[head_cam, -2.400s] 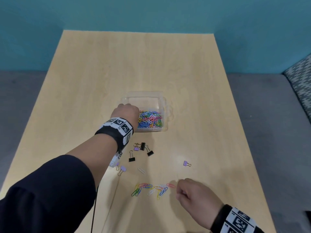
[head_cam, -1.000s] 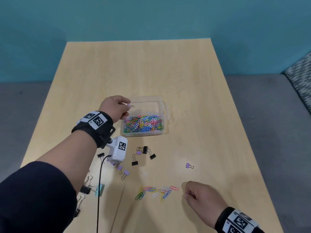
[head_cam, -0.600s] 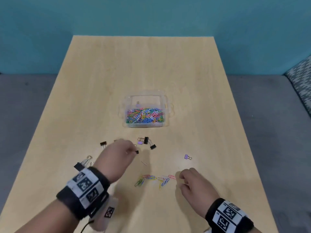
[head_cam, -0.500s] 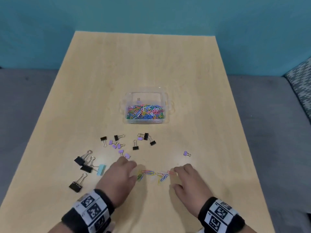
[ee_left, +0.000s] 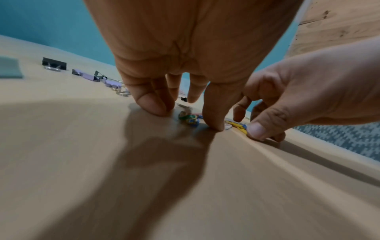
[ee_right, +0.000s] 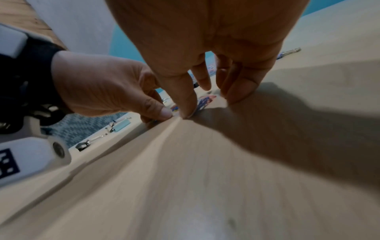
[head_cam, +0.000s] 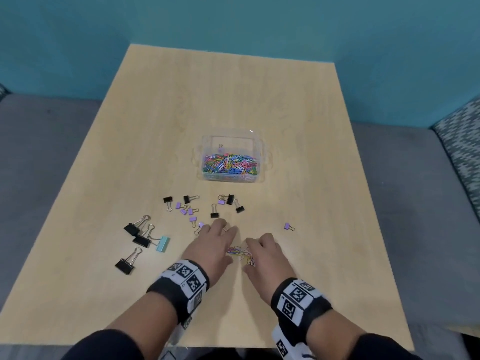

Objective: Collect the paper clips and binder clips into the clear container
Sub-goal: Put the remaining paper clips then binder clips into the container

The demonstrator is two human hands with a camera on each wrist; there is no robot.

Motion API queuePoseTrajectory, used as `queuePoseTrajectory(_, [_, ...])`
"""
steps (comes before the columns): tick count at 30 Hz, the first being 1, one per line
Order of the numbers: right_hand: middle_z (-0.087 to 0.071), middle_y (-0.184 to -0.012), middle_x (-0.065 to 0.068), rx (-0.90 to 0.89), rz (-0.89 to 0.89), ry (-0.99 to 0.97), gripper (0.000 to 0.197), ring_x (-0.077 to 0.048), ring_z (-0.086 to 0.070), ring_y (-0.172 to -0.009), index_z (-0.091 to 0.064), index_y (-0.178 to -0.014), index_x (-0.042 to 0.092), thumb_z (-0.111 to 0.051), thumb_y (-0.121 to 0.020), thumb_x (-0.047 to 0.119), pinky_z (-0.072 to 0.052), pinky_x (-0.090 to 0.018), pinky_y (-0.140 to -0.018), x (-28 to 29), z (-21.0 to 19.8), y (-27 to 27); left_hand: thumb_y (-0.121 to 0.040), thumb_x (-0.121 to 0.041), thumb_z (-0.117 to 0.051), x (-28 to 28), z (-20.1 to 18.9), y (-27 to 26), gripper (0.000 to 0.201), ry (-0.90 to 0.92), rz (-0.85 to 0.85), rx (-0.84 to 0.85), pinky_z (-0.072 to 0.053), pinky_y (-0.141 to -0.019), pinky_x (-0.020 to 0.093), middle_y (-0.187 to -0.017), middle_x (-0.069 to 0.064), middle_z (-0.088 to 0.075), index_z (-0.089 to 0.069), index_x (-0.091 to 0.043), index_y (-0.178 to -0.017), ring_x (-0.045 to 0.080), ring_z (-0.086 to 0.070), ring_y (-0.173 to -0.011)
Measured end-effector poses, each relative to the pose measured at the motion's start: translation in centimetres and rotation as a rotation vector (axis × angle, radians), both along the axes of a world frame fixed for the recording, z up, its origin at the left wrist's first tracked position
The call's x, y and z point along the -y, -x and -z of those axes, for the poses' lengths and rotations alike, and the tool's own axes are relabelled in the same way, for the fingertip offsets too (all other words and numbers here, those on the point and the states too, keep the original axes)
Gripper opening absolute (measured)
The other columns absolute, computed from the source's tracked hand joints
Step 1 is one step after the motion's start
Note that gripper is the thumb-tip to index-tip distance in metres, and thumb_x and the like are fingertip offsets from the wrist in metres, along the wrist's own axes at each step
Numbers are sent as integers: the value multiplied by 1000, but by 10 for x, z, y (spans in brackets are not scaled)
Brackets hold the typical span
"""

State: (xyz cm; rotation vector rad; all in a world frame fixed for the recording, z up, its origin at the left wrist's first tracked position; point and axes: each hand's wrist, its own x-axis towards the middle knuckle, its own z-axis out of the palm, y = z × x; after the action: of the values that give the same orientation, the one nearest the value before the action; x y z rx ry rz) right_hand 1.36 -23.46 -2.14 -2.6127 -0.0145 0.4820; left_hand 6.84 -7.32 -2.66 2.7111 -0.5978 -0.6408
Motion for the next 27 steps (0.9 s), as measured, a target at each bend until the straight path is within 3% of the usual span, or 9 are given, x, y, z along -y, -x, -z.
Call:
queuePoseTrajectory(3, [-41, -108, -3, 31, -77, 11, 25, -23, -44, -96, -52, -111, 17, -56, -87, 13, -44, -32, -75, -1, 4, -2, -85, -19, -59, -1, 4, -1, 35, 33, 37, 66, -44, -82, 32, -118, 0, -38, -51, -25, -119, 20, -37, -97])
queuePoseTrajectory(5, [-43, -107, -6, 50, -103, 26, 17, -25, -45, -90, -52, -104, 14, -54, -87, 8, -38, -32, -67, 0, 4, -4, -81, -11, -62, -4, 7, 3, 22, 34, 53, 90, -44, -68, 30, -100, -1, -43, -59, -21, -100, 17, -38, -82])
queuePoseTrajectory(8, [-45, -103, -8, 46, -137, 46, 14, -27, -46, -85, -51, -97, 13, -53, -87, 4, -33, -32, -63, 1, 2, -5, -66, 2, -68, -3, 6, 8, 28, -15, 69, 103, -34, -51, 27, -83, -2, -38, -54, -19, -78, 14, -32, -67])
queuePoseTrajectory(13, [-43, -104, -3, -31, -140, 69, 20, -23, -44, -83, -49, -102, 17, -48, -88, 3, -32, -30, -65, 2, -3, -14, -70, 8, -45, 5, 0, 10, 33, -48, 63, 65, -30, -59, 30, -88, -3, -24, -43, -19, -88, 17, -30, -74])
queuePoseTrajectory(18, [-41, -96, -1, -115, -128, 79, 21, -22, -36, -71, -48, -96, 17, -44, -85, 0, -29, -29, -61, 3, -13, -26, -75, 4, -44, 10, -4, 7, 32, -92, 38, 22, -29, -58, 31, -86, -1, -25, -33, -24, -84, 20, -31, -71])
queuePoseTrajectory(23, [-33, -83, 3, -160, -119, 57, 21, -18, -35, -58, -37, -79, 18, -40, -81, -2, -23, -28, -49, 9, -12, -34, -76, 5, -45, 14, -8, 6, 26, -146, 51, 32, -29, -57, 33, -90, 4, -36, -45, -15, -92, 20, -31, -71])
queuePoseTrajectory(27, [-40, -82, 2, -201, -68, -7, 19, -23, -44, -64, -43, -77, 17, -43, -76, -2, -25, -24, -49, 15, -6, -38, -78, 2, -44, 14, -8, 1, 22, -136, -3, -6, -27, -56, 31, -87, 0, -31, -40, -18, -87, 20, -32, -69])
